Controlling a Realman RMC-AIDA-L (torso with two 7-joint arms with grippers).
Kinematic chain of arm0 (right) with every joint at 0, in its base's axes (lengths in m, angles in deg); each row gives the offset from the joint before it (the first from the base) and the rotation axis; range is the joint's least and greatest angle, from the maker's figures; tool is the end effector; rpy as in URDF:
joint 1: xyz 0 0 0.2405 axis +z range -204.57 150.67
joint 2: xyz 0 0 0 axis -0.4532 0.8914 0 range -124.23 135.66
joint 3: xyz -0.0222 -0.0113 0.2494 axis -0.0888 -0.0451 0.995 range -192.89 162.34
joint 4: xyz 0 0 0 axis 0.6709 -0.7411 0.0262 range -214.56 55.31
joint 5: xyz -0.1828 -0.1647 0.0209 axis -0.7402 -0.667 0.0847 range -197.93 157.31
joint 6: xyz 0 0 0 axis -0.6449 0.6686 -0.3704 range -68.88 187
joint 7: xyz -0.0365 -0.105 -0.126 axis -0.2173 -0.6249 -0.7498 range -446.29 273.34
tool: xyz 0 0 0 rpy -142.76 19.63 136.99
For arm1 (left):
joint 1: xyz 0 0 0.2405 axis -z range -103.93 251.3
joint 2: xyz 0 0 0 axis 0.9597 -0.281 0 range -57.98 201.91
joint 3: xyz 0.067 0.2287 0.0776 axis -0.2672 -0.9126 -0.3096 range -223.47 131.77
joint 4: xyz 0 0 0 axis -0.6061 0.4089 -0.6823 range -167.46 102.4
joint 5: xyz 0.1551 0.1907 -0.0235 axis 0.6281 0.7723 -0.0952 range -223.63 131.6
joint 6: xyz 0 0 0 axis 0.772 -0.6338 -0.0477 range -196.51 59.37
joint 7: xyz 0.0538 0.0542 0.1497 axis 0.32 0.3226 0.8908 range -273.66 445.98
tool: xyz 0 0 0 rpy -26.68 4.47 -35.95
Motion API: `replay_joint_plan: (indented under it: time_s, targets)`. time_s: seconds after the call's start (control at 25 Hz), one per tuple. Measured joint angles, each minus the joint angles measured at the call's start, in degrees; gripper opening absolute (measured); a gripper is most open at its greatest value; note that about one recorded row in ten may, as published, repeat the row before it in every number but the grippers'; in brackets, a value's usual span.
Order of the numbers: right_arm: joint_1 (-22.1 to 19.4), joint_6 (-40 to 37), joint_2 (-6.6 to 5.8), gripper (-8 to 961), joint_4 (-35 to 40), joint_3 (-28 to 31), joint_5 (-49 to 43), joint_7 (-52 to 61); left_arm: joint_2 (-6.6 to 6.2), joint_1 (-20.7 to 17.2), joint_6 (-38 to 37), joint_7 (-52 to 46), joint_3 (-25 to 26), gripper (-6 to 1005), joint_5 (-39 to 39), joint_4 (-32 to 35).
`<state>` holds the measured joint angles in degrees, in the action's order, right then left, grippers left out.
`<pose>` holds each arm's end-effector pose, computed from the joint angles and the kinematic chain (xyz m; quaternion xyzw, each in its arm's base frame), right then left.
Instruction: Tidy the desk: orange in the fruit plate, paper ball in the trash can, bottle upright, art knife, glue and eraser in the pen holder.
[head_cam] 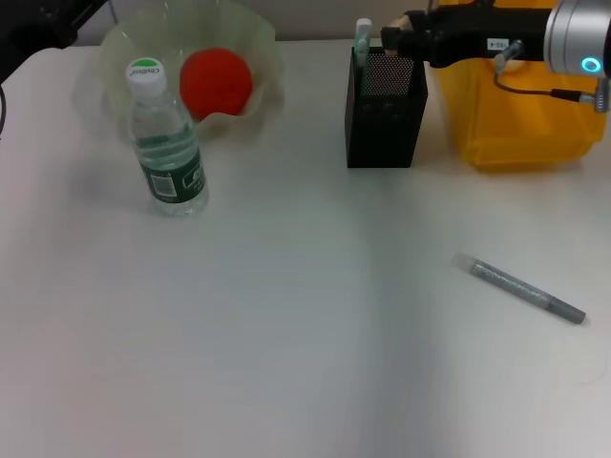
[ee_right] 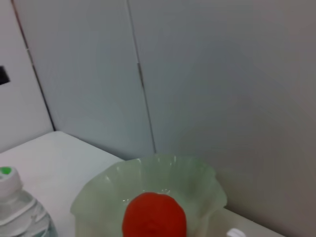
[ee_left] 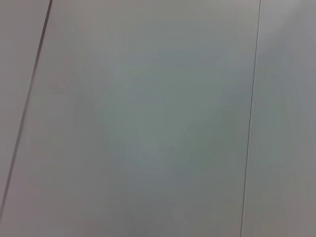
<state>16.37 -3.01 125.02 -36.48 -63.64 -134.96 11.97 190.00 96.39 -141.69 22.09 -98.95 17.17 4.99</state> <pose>0.1901 0.4849 -0.0043 -0.9121 0.2454 0.1910 0.2673 -0.2645 0.4101 0.0579 -0.7885 -0.1852 -0.4377 0.3902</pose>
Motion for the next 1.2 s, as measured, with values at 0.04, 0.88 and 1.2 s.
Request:
replay_joint_plan:
  time_s: [0.04,0.88,1.2]
  targets:
    - [0.0,-0.1,0.01,449,0.0,-0.2,0.0,0.0,0.0,0.0,0.0,0.0,0.0,610,0.0,0.0]
    - [-3.1,-15.2,-1.04,511,10.7,-1.8,-3.1,12.0,0.28,0.8,0.4,-0.4,-0.4,610,0.4,0.1]
    - [-4.0,-31.6,-1.73,508,26.7,-6.8,-20.1,28.4,0.36,1.5,1.2,-1.0,-0.5,611,0.4,-0.3]
